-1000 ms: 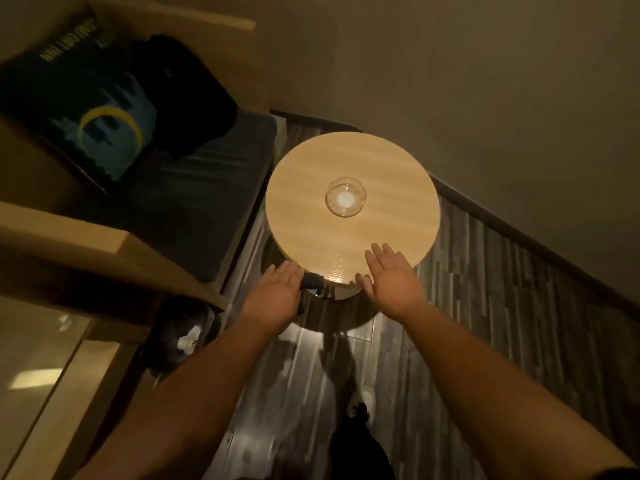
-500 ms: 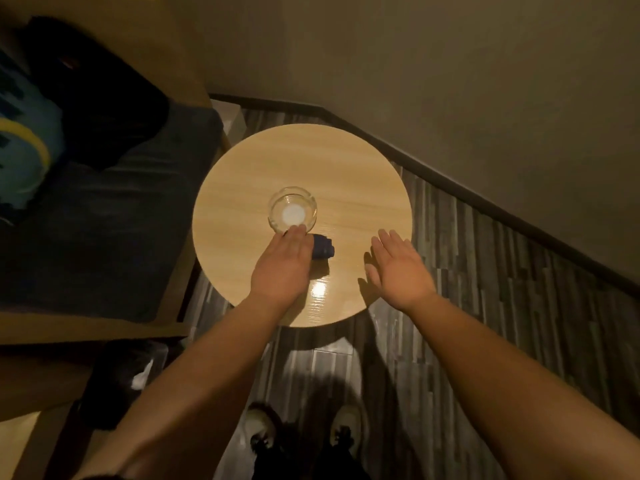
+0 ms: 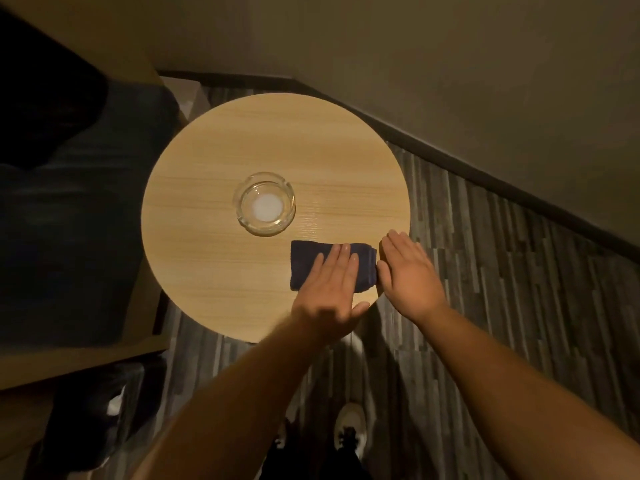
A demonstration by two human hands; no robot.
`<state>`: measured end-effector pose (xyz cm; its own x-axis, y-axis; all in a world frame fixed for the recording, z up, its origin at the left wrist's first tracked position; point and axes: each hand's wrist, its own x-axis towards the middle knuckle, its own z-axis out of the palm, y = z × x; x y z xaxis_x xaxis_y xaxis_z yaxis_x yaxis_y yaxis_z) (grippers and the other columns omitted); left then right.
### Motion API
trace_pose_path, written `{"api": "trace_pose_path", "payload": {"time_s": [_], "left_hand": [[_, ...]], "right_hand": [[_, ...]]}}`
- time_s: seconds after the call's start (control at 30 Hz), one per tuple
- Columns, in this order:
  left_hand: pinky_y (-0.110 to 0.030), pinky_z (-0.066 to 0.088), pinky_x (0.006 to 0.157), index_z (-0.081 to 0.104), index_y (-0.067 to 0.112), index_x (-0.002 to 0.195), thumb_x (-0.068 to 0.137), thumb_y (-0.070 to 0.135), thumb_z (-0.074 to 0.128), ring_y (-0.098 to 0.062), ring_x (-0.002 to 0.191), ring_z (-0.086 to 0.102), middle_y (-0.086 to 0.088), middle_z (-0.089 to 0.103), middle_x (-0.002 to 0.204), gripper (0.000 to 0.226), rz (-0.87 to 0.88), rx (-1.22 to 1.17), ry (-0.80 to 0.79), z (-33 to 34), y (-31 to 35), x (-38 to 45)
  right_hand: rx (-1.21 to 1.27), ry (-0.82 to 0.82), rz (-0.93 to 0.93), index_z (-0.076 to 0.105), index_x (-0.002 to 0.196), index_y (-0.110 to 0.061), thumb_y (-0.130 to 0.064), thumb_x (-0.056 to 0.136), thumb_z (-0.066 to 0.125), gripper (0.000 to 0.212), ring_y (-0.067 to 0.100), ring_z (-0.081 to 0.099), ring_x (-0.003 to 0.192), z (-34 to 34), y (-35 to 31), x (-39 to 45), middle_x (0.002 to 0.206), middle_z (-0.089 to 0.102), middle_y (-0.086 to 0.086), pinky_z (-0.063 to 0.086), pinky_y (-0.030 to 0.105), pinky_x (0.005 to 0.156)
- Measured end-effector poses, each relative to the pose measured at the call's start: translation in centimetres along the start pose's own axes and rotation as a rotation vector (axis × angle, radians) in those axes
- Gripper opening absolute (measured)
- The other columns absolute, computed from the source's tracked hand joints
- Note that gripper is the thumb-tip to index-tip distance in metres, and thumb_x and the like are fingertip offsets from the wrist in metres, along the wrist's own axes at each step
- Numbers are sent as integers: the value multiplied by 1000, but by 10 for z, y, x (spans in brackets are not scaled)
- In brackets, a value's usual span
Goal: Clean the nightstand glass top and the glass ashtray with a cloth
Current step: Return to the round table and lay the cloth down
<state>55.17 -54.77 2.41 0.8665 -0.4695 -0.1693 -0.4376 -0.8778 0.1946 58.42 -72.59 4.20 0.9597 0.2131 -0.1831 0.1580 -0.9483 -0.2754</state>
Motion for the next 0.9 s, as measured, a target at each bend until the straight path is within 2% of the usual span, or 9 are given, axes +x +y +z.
{"api": "trace_pose_path", "payload": {"time_s": [0.13, 0.27, 0.37, 0.5, 0.6, 0.7, 0.73, 0.8, 0.9], "left_hand": [[-51, 10, 117, 23, -1, 147, 84, 51, 47, -33, 144, 14, -23, 20, 154, 84, -70, 29, -32, -10, -15, -12], [-47, -2, 117, 16, 2, 149, 89, 45, 41, -31, 146, 4, -21, 11, 157, 78, -125, 64, -65, -11, -46, -35], [-45, -3, 117, 15, 3, 149, 88, 46, 41, -29, 146, 3, -19, 9, 157, 79, -147, 46, -57, -10, -62, -50], [-40, -3, 117, 10, 9, 150, 86, 47, 38, -24, 146, -1, -13, 6, 159, 79, -324, -22, -20, -10, -86, -66], [-40, 1, 117, 14, 9, 150, 88, 43, 37, -25, 146, 3, -12, 10, 159, 74, -502, -93, 59, -17, -110, -72], [-41, 4, 118, 14, 7, 150, 92, 39, 38, -26, 146, 4, -13, 10, 159, 70, -571, -179, 143, -28, -134, -68], [-41, 7, 119, 16, 7, 150, 93, 37, 39, -27, 145, 8, -13, 14, 158, 68, -575, -208, 166, -32, -142, -64], [-43, 23, 114, 25, 7, 147, 94, 35, 41, -29, 138, 27, -14, 33, 150, 62, -595, -281, 217, -42, -159, -52], [-41, 37, 103, 35, 13, 144, 95, 35, 43, -27, 123, 44, -11, 47, 137, 55, -603, -331, 274, -54, -181, -31]], "right_hand": [[26, 12, -35, 39, 144, -8, -26, 99, 41, 48, 26, 25, 143, -8, -7, -2, 153, 34, 11, 12, 38, 118], [-32, -17, -188, 39, 143, -7, -29, 98, 44, 51, 28, 29, 141, -12, -27, -2, 151, 37, 12, 14, 40, 119], [-96, -58, -326, 40, 142, -7, -34, 95, 47, 55, 30, 31, 141, -6, -51, 1, 150, 38, 14, 13, 42, 117], [-221, -196, -458, 25, 150, -15, -48, 95, 37, 65, 28, 13, 146, 12, -76, 10, 159, 19, 10, 2, 41, 118], [-280, -238, -472, 16, 152, -20, -53, 96, 30, 67, 27, 3, 148, 22, -78, 16, 161, 8, 8, -3, 42, 117], [-308, -203, -466, 21, 151, -20, -54, 97, 28, 64, 29, 8, 147, 27, -76, 14, 159, 16, 8, 3, 46, 118], [-315, -182, -460, 26, 150, -19, -54, 97, 29, 64, 29, 13, 147, 29, -77, 13, 158, 21, 9, 8, 48, 118], [-318, -152, -432, 34, 147, -18, -53, 96, 28, 62, 30, 21, 144, 32, -79, 11, 155, 30, 10, 16, 50, 117], [-324, -143, -416, 33, 147, -18, -54, 96, 26, 62, 29, 21, 144, 37, -79, 10, 155, 29, 9, 15, 49, 117]]}}
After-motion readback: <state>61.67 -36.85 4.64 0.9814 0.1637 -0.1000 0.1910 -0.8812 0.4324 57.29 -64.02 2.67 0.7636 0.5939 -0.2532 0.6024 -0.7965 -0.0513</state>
